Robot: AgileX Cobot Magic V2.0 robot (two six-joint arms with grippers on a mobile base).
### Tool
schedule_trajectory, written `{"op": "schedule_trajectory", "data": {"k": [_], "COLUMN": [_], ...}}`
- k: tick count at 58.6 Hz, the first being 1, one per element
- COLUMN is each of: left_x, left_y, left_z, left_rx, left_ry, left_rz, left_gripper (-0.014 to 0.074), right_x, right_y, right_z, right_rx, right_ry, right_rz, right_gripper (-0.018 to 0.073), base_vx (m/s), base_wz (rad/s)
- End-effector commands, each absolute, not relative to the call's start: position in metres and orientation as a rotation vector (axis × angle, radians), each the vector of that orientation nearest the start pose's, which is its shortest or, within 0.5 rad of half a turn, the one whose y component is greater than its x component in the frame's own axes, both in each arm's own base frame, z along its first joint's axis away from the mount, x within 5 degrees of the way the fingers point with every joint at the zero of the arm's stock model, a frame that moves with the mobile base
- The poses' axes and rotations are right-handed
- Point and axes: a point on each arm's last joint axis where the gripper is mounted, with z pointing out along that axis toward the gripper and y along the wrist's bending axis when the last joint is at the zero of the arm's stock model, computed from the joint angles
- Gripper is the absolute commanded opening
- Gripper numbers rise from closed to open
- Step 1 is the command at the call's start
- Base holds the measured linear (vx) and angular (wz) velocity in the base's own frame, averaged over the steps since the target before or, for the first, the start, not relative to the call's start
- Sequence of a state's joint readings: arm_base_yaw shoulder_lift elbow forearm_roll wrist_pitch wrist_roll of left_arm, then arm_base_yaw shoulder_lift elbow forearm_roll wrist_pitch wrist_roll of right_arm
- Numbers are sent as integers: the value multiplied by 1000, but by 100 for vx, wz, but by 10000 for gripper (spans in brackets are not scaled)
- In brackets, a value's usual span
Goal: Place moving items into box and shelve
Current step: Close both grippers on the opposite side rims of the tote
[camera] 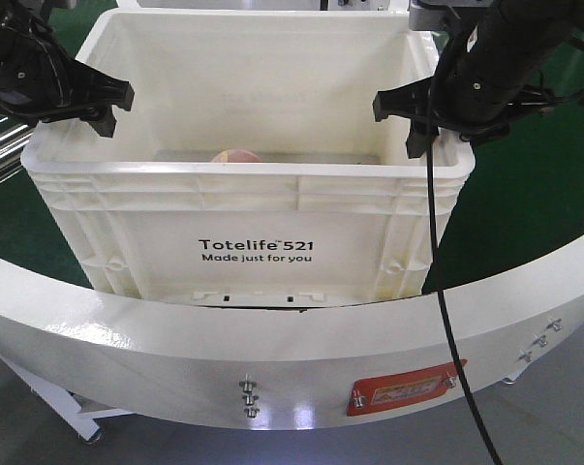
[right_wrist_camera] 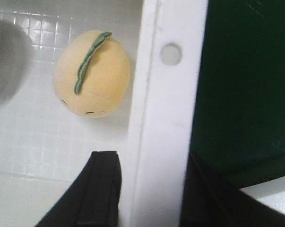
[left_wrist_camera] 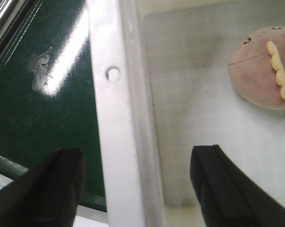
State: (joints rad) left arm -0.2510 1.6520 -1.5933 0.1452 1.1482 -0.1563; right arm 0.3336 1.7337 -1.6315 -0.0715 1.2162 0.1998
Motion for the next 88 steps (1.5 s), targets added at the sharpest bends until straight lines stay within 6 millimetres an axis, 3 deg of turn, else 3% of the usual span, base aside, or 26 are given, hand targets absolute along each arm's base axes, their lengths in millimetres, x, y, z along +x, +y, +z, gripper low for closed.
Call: {"op": "schedule_trajectory", "data": {"k": [1, 24, 37, 50, 61, 88], "left_x": [338, 338, 338, 337, 337, 336], "left_y": [-75, -75, -75, -74, -74, -74], "left_z": [375, 375, 375, 375, 375, 375], "left_rx": [155, 155, 150, 143, 143, 142], "left_ry": [2556, 2557, 2557, 2568, 2569, 2576], "left_rz": [45, 45, 44, 46, 46, 48], "left_gripper": [569, 569, 569, 547, 458, 133], "right_x": [340, 341, 339, 339, 339, 338], "right_y": [108, 108, 121, 118, 119, 119], "right_z": [359, 359, 361, 361, 361, 361], "right_rx": [-215, -242, -297, -218, -192, -190], "right_ry": [2665, 2655, 2620, 2612, 2615, 2627], "right_rz": [34, 26, 1, -49, -23, -29], "right_gripper": [300, 300, 299, 299, 282, 110], "base_vx": [0, 0, 0, 0, 0, 0], "base_wz": [0, 0, 0, 0, 0, 0]}}
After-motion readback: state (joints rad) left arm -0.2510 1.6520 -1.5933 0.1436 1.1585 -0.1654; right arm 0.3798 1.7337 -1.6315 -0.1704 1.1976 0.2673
